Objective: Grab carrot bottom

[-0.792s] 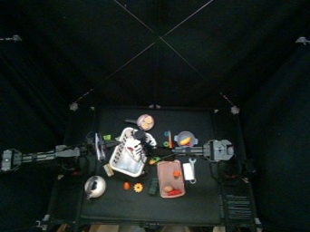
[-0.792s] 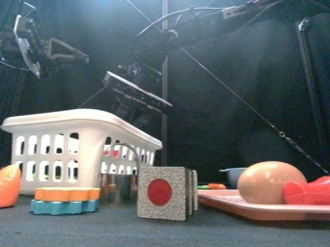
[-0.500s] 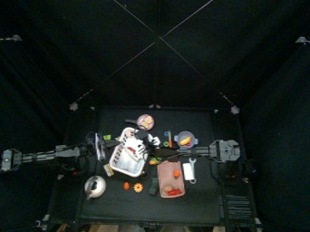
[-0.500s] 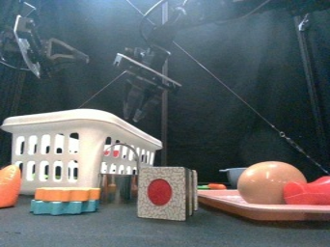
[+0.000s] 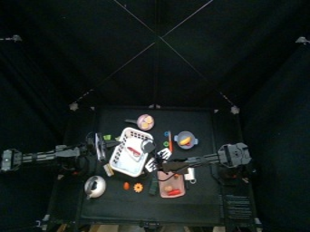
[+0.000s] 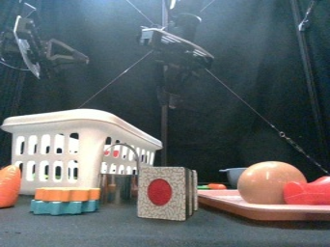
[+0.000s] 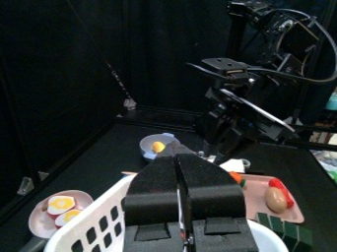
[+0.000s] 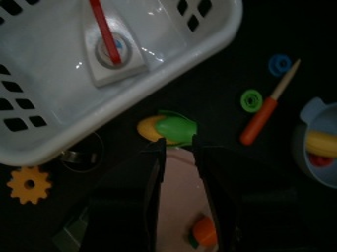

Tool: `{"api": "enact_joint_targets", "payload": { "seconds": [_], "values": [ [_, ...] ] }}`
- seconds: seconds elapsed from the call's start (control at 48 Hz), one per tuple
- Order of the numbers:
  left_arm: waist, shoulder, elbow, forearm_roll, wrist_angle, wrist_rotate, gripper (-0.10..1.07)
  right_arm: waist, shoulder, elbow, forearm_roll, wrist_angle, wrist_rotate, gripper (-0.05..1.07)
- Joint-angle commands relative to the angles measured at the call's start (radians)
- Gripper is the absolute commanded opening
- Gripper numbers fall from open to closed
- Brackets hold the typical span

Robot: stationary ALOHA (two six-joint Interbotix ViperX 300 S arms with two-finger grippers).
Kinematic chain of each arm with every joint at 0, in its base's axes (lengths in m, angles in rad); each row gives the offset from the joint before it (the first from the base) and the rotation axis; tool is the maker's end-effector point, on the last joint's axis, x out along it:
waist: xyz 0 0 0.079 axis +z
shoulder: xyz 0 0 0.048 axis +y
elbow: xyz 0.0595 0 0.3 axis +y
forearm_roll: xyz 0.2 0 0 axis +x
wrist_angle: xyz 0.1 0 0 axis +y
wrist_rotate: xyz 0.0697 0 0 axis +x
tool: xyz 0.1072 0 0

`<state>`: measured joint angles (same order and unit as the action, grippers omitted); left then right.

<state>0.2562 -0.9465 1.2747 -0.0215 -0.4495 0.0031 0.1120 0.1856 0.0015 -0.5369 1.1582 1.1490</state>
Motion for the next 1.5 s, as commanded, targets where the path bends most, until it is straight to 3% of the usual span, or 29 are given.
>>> {"api": "enact_joint_targets", "payload": {
  "seconds": [0.0, 0.417, 0.75, 0.896, 1.083, 1.312, 1.479],
  "values": [
    [0.003, 0.003, -0.012, 0.002, -0.002, 0.000, 0.00, 0.014, -0.081, 0.031, 0.011, 0.002, 0.020, 0.69],
    [0.005, 0.002, -0.012, 0.000, 0.009, 0.000, 0.00, 0.064, -0.276, 0.305, -0.040, -0.029, 0.324, 0.69],
    [0.000, 0.002, -0.012, -0.002, 0.020, -0.003, 0.02, 0.074, -0.446, 0.575, -0.080, -0.272, 0.541, 0.69],
    [-0.009, 0.000, -0.025, -0.003, 0.103, -0.008, 0.13, 0.077, -0.500, 0.675, -0.103, -0.408, 0.546, 0.69],
    [-0.167, 0.017, -0.058, -0.060, 0.288, -0.026, 0.43, 0.072, -0.549, 0.778, -0.140, -0.574, 0.540, 0.69],
    [-0.426, 0.091, -0.130, -0.225, 0.445, -0.028, 0.83, 0.072, -0.617, 0.831, -0.181, -0.600, 0.545, 0.69],
    [-0.581, 0.206, -0.207, -0.364, 0.491, -0.028, 0.94, 0.078, -0.640, 0.851, -0.195, -0.606, 0.541, 0.69]
  ]
}}
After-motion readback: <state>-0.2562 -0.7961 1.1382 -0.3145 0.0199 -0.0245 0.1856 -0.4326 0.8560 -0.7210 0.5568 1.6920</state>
